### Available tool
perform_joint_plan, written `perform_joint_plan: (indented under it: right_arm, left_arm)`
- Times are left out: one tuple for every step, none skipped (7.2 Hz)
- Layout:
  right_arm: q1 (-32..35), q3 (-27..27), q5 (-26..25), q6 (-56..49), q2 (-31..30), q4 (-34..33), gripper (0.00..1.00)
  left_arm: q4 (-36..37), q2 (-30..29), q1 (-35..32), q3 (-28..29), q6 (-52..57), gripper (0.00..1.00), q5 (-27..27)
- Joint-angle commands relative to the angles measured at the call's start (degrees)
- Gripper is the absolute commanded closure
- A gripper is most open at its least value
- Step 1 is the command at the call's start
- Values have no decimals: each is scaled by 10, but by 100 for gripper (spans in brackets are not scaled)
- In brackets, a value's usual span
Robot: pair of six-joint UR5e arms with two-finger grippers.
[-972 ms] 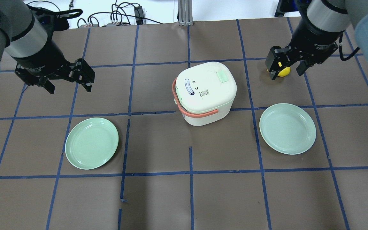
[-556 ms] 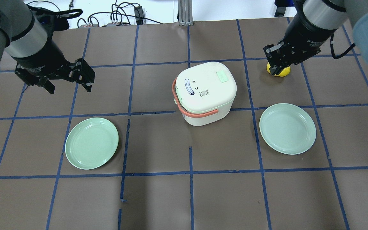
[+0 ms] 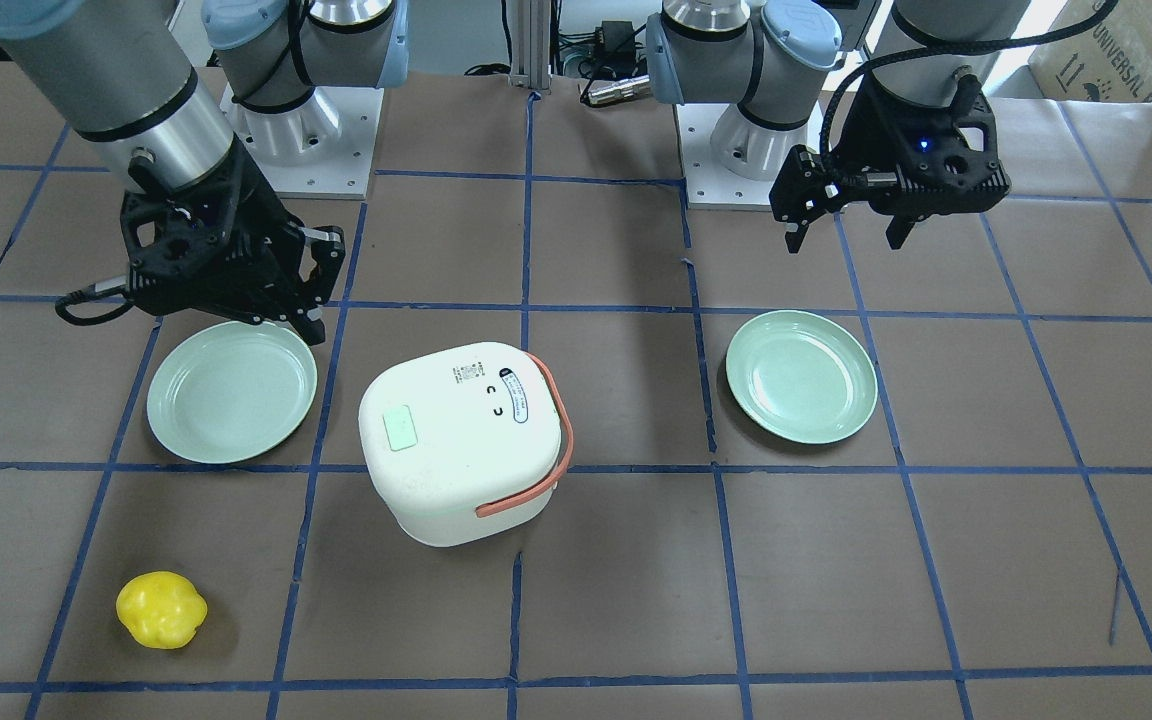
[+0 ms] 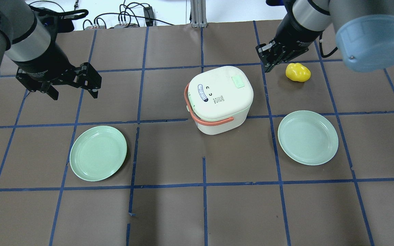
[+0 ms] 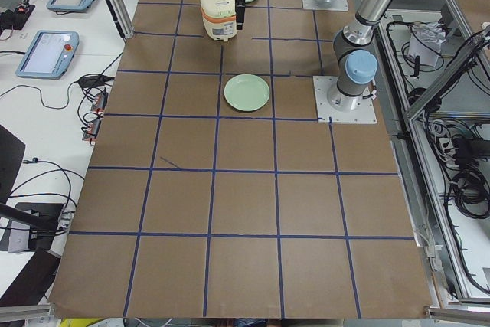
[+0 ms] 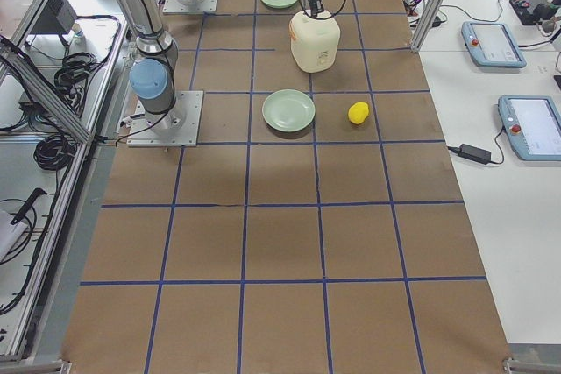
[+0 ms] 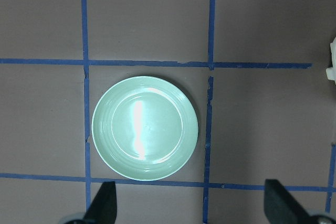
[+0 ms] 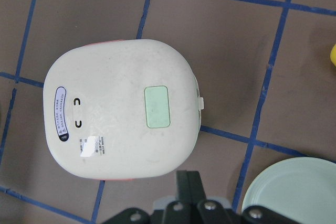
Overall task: Press rice cooker button
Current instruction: 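Move the right gripper over the rice cooker lid toward its green button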
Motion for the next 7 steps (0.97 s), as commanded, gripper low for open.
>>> perform_joint_plan:
  right_arm:
    - [7, -4, 1, 0, 49, -68, 93]
    - [7, -4, 1, -1, 63, -84, 93]
    - [7, -3, 1, 0, 75, -100, 93]
    - [17, -2, 1, 1, 80, -103, 93]
    - [26, 3, 1, 3, 79, -104, 93]
    - [29, 4, 1, 5, 78, -103, 93]
    - [32, 7, 2, 4, 78, -103, 93]
  left_arm:
    - [0, 0, 0, 0, 0, 0, 0]
    - [0, 0, 0, 0, 0, 0, 0]
    - [0, 0, 0, 0, 0, 0, 0]
    - [0, 0, 0, 0, 0, 0, 0]
    - [0, 0, 0, 0, 0, 0, 0]
    - [0, 0, 0, 0, 0, 0, 0]
    - [-1, 0, 0, 0, 0, 0, 0]
